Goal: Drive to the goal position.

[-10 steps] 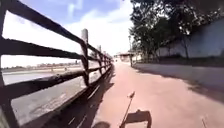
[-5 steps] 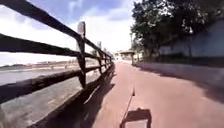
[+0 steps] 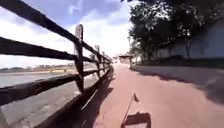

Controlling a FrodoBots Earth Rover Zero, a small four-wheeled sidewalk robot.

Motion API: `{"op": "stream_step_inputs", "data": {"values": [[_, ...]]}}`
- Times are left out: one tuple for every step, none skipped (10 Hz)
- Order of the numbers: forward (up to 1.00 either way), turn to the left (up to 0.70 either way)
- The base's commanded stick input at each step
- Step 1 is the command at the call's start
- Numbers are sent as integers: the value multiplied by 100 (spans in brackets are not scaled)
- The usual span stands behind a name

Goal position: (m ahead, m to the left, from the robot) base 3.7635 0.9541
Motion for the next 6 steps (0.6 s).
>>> {"op": "stream_step_inputs", "data": {"values": [[70, -8], [70, -8], [70, -8], [70, -8], [70, -8], [70, -8]]}}
